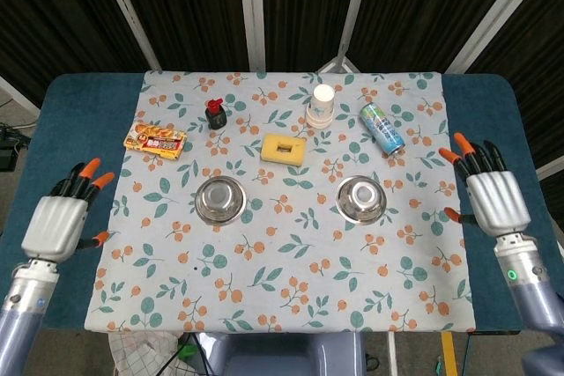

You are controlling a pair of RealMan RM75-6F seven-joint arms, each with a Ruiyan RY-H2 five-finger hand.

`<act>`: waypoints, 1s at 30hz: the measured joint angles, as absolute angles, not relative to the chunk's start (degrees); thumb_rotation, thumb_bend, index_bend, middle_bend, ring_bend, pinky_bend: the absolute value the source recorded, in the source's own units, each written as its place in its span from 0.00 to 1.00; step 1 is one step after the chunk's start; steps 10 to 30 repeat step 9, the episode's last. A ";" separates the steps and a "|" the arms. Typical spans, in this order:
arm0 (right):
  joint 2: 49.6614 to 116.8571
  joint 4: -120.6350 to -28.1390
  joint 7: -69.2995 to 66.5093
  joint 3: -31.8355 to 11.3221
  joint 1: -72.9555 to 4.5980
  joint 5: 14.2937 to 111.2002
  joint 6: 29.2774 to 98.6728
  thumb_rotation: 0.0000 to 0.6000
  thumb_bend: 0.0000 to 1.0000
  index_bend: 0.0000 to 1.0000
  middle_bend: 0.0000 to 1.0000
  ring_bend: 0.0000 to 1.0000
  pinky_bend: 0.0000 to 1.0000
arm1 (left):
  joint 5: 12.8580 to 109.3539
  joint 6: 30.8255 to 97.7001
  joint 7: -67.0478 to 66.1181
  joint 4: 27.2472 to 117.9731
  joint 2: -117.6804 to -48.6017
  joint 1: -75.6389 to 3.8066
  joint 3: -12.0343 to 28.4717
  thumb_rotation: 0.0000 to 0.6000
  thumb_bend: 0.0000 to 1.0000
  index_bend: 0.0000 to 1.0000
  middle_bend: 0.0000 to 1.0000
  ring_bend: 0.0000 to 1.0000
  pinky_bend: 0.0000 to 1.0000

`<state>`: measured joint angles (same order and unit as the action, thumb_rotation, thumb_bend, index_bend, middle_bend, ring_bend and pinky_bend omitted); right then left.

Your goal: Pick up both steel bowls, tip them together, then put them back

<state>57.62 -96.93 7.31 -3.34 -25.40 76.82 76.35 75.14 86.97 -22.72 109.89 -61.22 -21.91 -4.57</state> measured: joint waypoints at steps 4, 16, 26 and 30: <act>55.84 -100.03 9.43 -0.29 -21.44 81.72 80.35 1.00 0.06 0.21 0.04 0.11 0.04 | 81.79 91.81 -18.70 105.76 -61.30 -15.91 -8.72 1.00 0.07 0.19 0.00 0.00 0.20; 54.40 -102.71 11.60 3.00 -15.51 87.72 86.93 1.00 0.06 0.21 0.04 0.11 0.04 | 88.19 96.87 -13.90 100.07 -62.76 -10.17 -10.91 1.00 0.07 0.19 0.00 0.00 0.20; 54.40 -102.71 11.60 3.00 -15.51 87.72 86.93 1.00 0.06 0.21 0.04 0.11 0.04 | 88.19 96.87 -13.90 100.07 -62.76 -10.17 -10.91 1.00 0.07 0.19 0.00 0.00 0.20; 54.40 -102.71 11.60 3.00 -15.51 87.72 86.93 1.00 0.06 0.21 0.04 0.11 0.04 | 88.19 96.87 -13.90 100.07 -62.76 -10.17 -10.91 1.00 0.07 0.19 0.00 0.00 0.20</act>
